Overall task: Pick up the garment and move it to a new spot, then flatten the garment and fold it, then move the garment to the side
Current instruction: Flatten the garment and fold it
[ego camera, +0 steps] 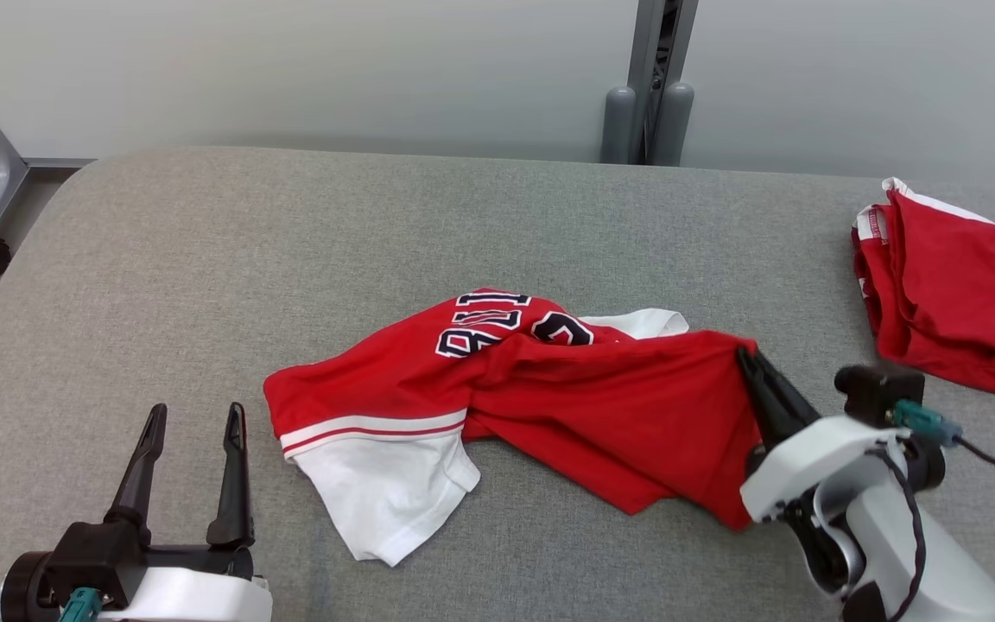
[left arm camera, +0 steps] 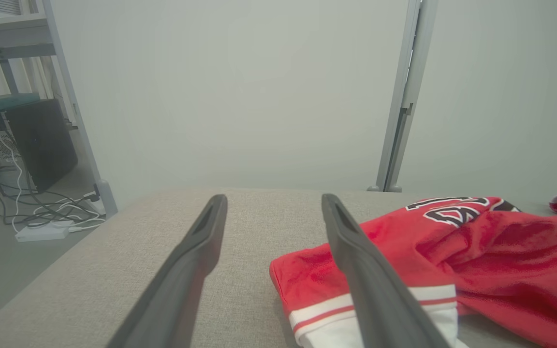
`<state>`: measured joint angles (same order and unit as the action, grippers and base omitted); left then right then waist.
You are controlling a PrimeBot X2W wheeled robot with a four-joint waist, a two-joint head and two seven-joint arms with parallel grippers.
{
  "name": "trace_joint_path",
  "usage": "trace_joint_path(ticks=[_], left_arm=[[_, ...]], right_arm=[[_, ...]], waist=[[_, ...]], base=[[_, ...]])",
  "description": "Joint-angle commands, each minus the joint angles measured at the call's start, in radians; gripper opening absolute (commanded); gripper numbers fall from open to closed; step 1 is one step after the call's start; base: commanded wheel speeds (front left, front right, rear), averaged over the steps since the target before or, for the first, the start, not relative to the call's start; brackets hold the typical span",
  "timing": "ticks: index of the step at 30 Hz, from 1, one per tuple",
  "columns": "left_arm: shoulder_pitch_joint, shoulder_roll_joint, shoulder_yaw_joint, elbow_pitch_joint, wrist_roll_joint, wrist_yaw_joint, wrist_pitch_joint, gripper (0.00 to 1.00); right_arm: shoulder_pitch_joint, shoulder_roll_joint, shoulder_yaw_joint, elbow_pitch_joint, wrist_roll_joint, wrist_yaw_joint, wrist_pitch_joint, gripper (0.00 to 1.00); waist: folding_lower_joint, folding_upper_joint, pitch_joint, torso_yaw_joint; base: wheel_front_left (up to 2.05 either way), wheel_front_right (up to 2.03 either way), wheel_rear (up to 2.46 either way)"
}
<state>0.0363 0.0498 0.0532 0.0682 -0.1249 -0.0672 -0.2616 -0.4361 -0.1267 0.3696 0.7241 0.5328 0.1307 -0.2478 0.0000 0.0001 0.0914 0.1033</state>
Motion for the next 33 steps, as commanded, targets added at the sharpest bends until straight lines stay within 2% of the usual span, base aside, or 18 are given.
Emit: trace_joint_path(ticks=[1,9,12,16,24,27,33], left_arm=[[-0.014,0.002,-0.001,0.002,-0.009,0.005,-0.004,1.00],[-0.017,0.003,-0.013,0.007,-0.016,0.011,-0.004,1.00],[-0.011,0.002,-0.009,0.008,-0.019,0.014,-0.004,1.00],[-0.002,0.002,-0.008,0.011,-0.017,0.014,-0.004,1.00],[0.010,0.003,-0.006,0.015,-0.018,0.019,-0.004,1.00],[0.012,0.003,-0.005,0.015,-0.019,0.021,-0.004,1.00],[0.011,0.003,-0.005,0.020,-0.019,0.015,-0.004,1.00]], right_arm=[[-0.023,-0.010,0.004,0.000,-0.017,0.000,-0.011,0.00],[-0.117,-0.019,-0.010,-0.038,-0.083,0.000,-0.019,0.00],[-0.088,-0.012,-0.028,-0.102,-0.086,0.000,-0.018,0.00],[-0.031,-0.023,-0.003,-0.170,-0.048,0.000,-0.018,0.00],[0.120,-0.098,0.142,-0.330,0.077,0.000,-0.011,0.00],[0.146,-0.129,0.165,-0.368,0.107,0.000,-0.011,0.00],[0.217,-0.199,0.299,-0.482,0.237,0.000,0.064,0.00]], waist=[[0.0000,-0.0001,0.000,0.000],[0.0000,-0.0001,-0.007,0.006],[0.0000,-0.0001,-0.013,0.002],[0.0000,-0.0001,-0.021,-0.008],[0.0000,-0.0001,-0.035,-0.050],[0.0000,-0.0001,-0.037,-0.062],[0.0000,-0.0001,-0.034,-0.089]], base=[[0.00,0.00,0.00],[0.00,0.00,0.00],[0.00,0.00,0.00],[0.00,0.00,0.00],[0.00,0.00,0.00],[0.00,0.00,0.00],[0.00,0.00,0.00]])
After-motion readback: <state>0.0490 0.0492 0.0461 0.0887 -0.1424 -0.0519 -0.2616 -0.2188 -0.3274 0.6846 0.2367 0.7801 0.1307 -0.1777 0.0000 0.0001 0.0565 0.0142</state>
